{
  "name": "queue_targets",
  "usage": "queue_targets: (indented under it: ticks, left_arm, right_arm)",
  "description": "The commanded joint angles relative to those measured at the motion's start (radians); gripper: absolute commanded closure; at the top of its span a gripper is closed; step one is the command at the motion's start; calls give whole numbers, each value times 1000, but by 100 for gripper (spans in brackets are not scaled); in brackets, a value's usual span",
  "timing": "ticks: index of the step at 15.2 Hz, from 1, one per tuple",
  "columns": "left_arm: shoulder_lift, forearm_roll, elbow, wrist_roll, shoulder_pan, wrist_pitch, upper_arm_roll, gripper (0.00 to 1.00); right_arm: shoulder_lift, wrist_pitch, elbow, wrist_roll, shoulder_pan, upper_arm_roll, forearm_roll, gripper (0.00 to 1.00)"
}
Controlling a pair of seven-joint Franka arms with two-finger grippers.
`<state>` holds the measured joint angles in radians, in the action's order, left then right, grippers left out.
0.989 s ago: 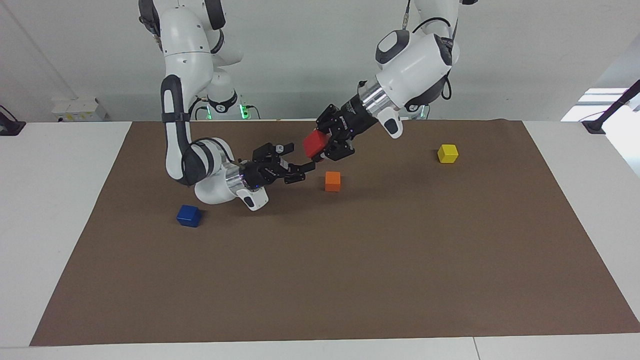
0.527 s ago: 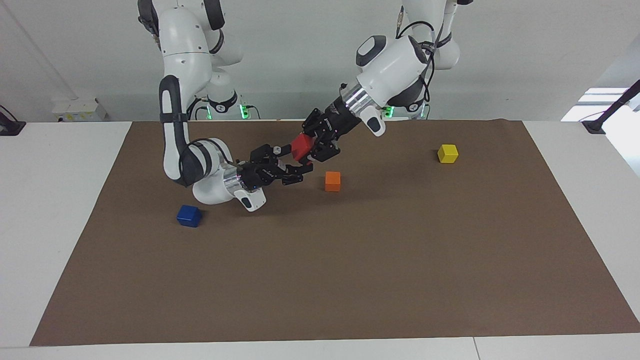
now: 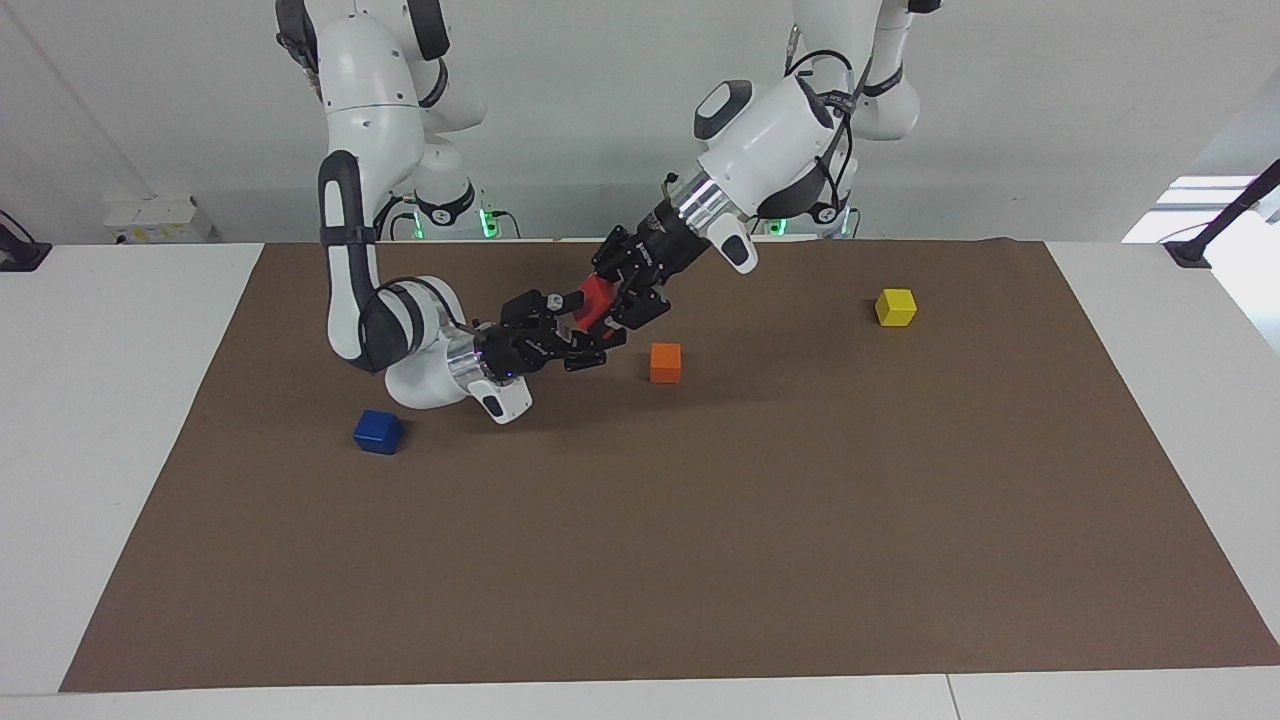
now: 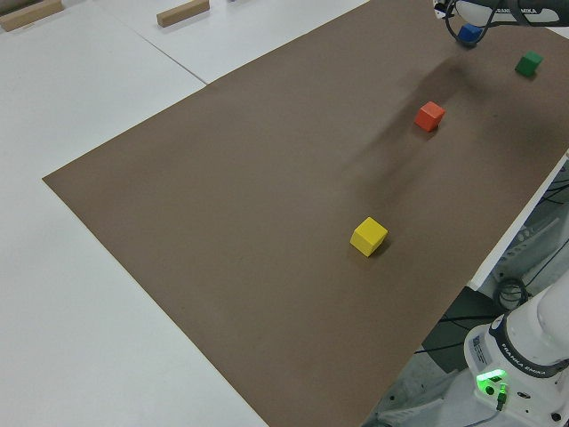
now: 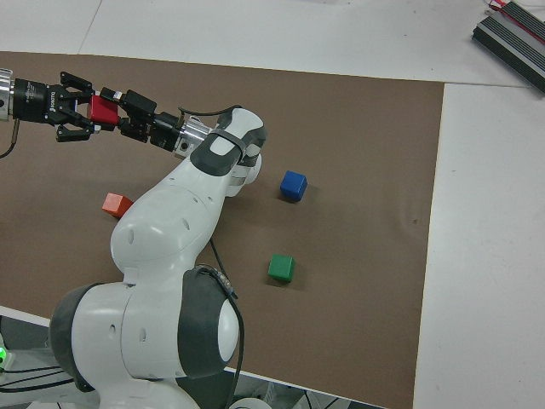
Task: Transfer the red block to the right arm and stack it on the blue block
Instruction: 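Close the right gripper on the red cube held by the left gripper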
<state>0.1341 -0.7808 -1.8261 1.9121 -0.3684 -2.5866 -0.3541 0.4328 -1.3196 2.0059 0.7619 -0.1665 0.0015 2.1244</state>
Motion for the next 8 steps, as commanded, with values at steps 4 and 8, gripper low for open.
queue_targets:
  ticks: [4,8]
  left_arm:
    - [2,-25,-7,-13,-14,-23,14,100]
    - [2,-26,-7,-13,-14,-27,14,100]
  right_arm:
    - [-2,-46,1,25,-7,6,11,28]
    - [-3,-55,-1,23,-8,6,11,65]
